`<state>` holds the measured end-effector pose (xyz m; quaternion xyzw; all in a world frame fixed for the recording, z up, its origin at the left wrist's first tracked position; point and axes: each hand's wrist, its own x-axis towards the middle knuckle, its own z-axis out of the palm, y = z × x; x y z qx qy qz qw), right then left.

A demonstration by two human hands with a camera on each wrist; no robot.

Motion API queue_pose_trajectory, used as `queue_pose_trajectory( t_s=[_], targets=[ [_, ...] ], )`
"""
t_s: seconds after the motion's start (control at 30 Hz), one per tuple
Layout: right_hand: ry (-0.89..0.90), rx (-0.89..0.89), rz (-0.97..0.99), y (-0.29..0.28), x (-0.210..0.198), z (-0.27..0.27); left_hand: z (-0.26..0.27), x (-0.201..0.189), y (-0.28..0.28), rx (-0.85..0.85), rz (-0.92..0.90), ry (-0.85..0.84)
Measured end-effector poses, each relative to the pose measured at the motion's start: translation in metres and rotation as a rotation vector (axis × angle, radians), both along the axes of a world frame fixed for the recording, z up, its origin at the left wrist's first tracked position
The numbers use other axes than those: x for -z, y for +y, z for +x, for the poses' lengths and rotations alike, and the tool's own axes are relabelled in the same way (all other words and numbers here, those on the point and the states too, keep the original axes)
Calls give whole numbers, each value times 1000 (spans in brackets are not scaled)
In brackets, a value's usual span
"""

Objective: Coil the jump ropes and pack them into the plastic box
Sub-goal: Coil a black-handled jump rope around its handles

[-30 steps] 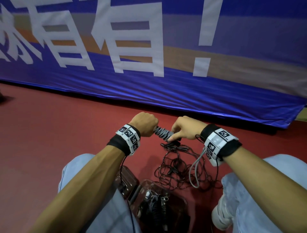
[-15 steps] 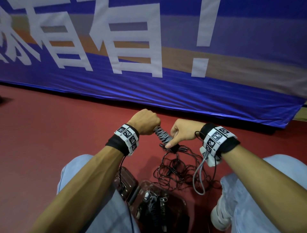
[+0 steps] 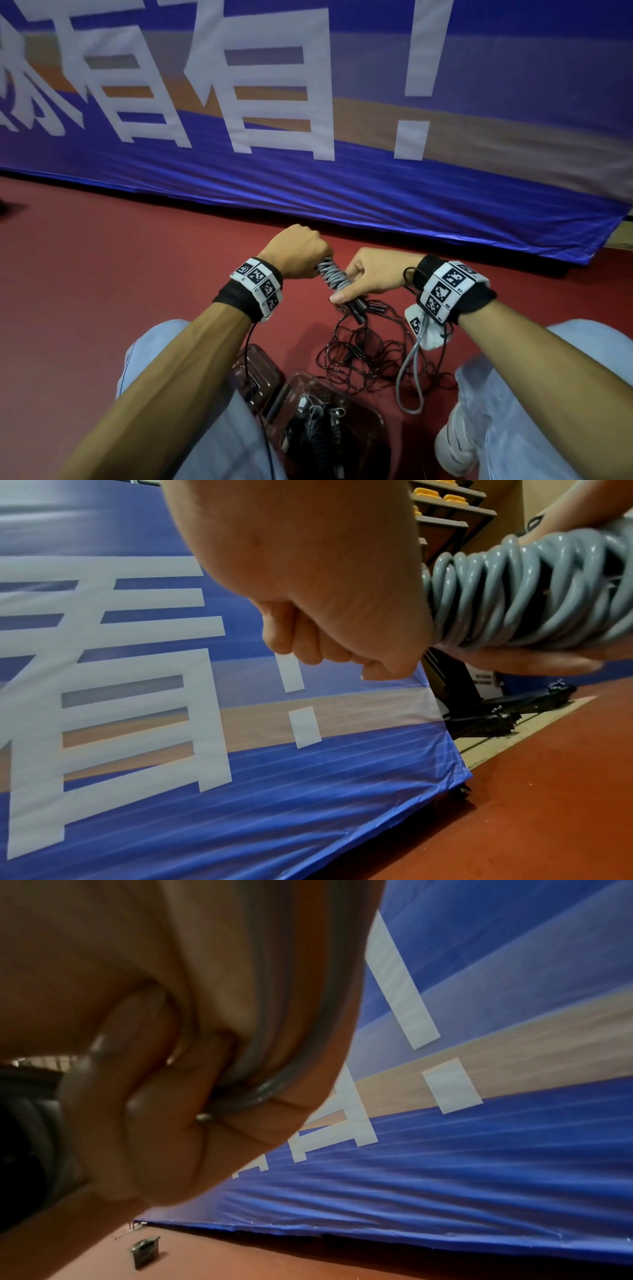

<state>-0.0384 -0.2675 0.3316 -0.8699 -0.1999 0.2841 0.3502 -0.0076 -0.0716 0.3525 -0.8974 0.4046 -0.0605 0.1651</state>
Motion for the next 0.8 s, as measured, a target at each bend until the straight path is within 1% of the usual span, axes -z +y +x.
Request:
queue_pose_trajectory(
  t_s=[0.13,0.23,0.43,0.53,0.6,0.7,0.8],
  targets=[
    [66,22,153,-3,-6,0,2,3,8,-12,-194,14],
    [77,52,251,-5,-6,3,4,5,12,-37,-353,60],
    [72,132,439,-3,-4,6,0,12,13,-144,-666,242],
    [109,190,644,-1,-10,4,1,13,9,-222,-913,351],
    [86,254,738,3,-14,4,1,13,4,-270,-1063,388],
    [18,431,851,16,-16,7,-4,14,-9,-348,-1231,479],
    [-121,571,853,26,-13,9,-7,20,-23,-464,-1325,525]
  ],
)
